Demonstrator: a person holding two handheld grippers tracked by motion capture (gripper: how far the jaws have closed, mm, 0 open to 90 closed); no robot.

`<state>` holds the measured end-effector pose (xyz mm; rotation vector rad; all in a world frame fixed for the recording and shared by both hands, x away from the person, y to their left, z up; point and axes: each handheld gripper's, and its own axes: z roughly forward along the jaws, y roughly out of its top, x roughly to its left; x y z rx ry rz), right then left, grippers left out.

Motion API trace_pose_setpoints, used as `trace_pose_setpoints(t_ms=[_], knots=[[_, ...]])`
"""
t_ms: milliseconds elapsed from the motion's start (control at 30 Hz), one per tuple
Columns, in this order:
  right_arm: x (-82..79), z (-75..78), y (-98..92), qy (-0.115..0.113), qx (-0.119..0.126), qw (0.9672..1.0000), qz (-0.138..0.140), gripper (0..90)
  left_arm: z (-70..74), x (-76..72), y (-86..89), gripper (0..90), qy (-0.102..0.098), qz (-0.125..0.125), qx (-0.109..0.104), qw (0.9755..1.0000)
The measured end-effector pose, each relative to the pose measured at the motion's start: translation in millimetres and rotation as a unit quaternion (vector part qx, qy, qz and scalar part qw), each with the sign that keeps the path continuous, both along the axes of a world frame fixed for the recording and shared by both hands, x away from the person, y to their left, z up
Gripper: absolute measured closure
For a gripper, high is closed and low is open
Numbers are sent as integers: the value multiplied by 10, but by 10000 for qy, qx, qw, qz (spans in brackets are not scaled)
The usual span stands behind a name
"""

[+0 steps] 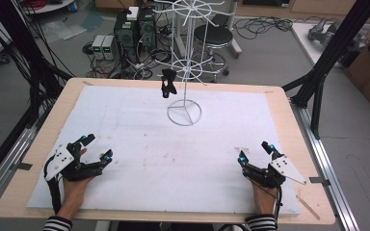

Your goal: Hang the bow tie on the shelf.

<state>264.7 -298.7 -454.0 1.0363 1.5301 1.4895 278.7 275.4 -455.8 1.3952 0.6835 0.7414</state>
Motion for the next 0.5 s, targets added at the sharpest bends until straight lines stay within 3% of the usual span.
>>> trace_pose_setpoints(t_ms=[500], knots=[[-2,-1,-5,-48,-24,10000,75,96,0,0,1,122,3,7,7,10000]])
